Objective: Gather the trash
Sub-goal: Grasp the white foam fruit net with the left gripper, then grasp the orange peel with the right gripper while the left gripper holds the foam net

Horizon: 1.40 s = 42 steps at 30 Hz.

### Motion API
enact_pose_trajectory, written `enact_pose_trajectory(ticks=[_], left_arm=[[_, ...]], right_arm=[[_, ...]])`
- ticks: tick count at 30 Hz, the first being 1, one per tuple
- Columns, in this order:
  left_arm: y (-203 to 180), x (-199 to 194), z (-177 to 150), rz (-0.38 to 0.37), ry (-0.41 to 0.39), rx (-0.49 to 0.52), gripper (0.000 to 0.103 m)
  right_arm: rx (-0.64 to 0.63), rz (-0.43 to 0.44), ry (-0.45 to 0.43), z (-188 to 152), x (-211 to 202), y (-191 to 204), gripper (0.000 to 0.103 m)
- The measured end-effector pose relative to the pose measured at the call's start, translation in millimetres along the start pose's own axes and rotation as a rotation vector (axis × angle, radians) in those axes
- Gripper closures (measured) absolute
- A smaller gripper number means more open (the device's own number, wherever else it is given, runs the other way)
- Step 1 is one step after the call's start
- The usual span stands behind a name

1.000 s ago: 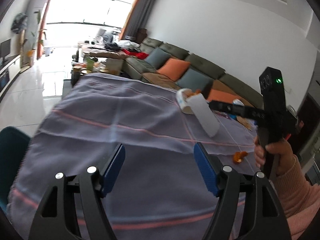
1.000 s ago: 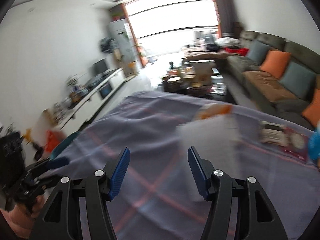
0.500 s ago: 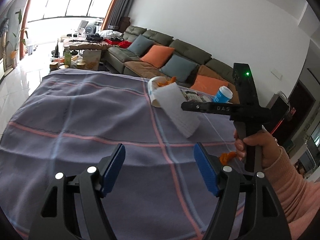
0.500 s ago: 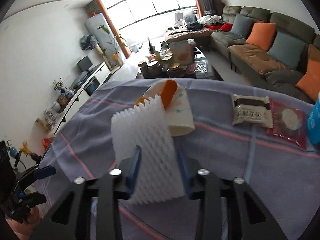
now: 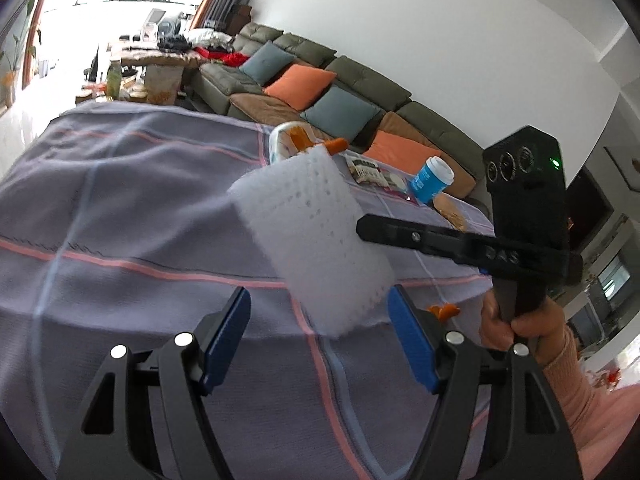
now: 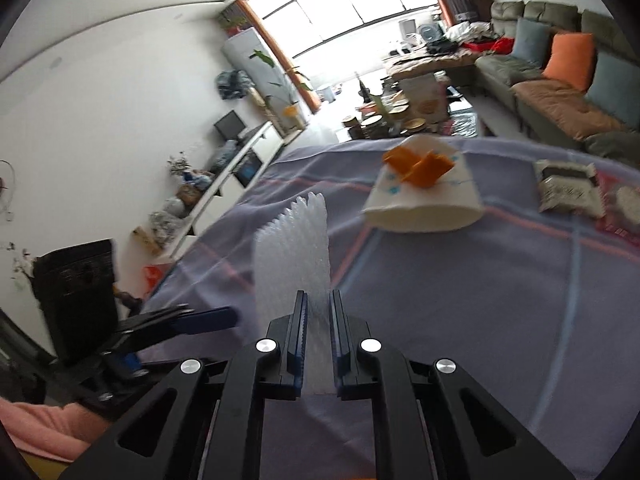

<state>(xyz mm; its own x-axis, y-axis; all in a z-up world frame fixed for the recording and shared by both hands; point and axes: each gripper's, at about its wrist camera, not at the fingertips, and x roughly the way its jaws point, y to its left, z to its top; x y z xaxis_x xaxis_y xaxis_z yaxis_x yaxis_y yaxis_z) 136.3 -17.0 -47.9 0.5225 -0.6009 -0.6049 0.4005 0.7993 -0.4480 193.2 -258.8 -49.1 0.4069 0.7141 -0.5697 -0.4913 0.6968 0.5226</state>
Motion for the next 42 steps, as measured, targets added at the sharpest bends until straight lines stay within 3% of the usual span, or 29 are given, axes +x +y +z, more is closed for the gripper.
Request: enact_pose_trajectory(ticks=[2,6,10,11,13,20,28,32,34,35,42], left_arm=[[2,2,-1,-0.014,0.011,-0.014,0.037],[10,10,-2,-0.018,0.054,-0.053,0.066],[13,12,-5,-0.011,0.068,-0.063,0.085],[11,10,-5,-0.004,0.063,-0.055,0.086],[9,8,-8,0.003,0.059,-0.045,0.086],[5,-7,-13,0.027,0.025,-0.017,0.086],[9,-29,-22,0.039,-0.003,-0.008,0.086],[12,-37,-27,0.052,-0.016,-0.012,0.086],[12,-43,-28,0.057,-0.024,-0.015,0.086],[13,-45,-29,0.061,-0.028,-0.017,0.086],[19,-66,-39,0.083,-0.054,-0.025,0.086]], right_arm=[[0.004,0.02,0.015,-5,4,4,0.092],[0.008,0.026,0.033,-12,9,7,0.091],[0.014,0.001,0.021,-18,0,7,0.082],[0.012,-0.024,0.012,-20,-4,7,0.077],[0.006,-0.066,-0.011,-21,-14,7,0.055],[0.028,-0.246,-0.074,-47,-65,-8,0.05],[0.062,-0.29,-0.035,-79,-76,-17,0.05],[0.041,-0.3,-0.02,-83,-68,-13,0.055],[0.023,-0.305,-0.012,-86,-67,-10,0.073],[0.021,-0.3,-0.005,-87,-65,-9,0.077],[0.027,-0.27,-0.02,-88,-66,3,0.085]])
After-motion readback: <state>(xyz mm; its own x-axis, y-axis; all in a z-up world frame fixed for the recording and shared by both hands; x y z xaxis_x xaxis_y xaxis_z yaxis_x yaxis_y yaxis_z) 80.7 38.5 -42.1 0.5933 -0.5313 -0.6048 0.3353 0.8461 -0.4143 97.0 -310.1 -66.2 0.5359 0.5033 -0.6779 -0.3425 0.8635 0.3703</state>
